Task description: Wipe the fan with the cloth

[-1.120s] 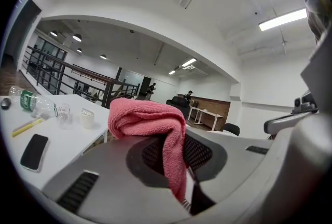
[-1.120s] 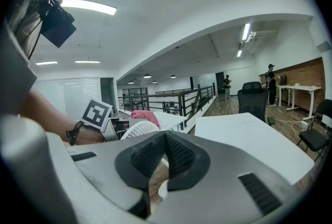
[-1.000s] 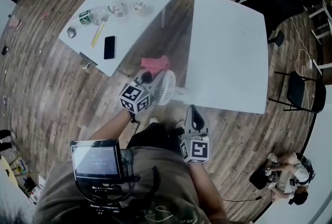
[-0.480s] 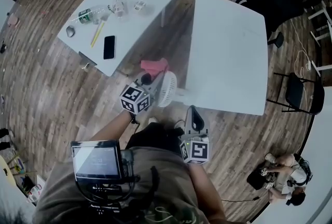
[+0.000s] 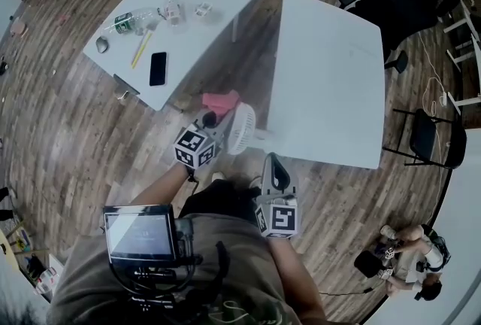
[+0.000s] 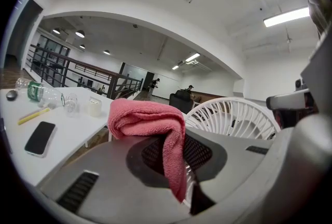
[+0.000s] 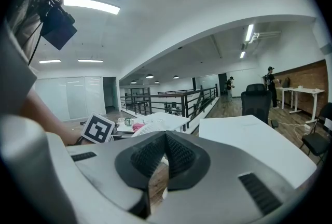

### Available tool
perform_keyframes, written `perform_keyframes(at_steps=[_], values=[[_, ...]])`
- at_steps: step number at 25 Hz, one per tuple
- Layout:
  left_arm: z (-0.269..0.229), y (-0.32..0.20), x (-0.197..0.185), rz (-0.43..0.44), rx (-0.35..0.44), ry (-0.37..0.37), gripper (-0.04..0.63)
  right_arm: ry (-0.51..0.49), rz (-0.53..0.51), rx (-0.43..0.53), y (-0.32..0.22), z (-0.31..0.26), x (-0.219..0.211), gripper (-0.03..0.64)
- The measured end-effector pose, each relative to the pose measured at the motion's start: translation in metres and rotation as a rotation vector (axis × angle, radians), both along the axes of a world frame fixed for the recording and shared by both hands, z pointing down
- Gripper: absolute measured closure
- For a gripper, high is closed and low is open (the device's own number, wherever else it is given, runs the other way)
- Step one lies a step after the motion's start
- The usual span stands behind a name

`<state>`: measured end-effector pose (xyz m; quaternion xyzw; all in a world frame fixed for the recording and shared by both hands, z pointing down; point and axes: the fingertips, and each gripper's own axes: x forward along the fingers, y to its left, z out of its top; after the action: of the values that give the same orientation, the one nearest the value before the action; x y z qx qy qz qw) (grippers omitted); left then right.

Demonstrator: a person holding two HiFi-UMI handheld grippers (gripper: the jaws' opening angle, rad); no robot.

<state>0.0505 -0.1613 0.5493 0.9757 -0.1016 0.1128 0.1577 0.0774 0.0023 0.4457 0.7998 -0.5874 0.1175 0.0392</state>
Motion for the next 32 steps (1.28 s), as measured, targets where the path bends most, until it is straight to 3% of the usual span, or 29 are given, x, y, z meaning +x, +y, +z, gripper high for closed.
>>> perform_keyframes(at_steps=[5, 23, 32], values=[[0.007, 0.007, -0.007, 0.005, 0.0, -0.015, 0.525, 0.078, -0.034, -0.006, 0.001, -0.007, -0.012, 0.612], [0.023, 0.038, -0.045, -0.007, 0.013, -0.071, 0.525, 0.069, -0.057, 0.007, 0.016, -0.015, -0.026, 0.612], [0.023, 0.062, -0.067, -0.038, -0.021, -0.073, 0.525, 0.059, -0.129, 0.01, 0.011, -0.013, -0.044, 0.612]])
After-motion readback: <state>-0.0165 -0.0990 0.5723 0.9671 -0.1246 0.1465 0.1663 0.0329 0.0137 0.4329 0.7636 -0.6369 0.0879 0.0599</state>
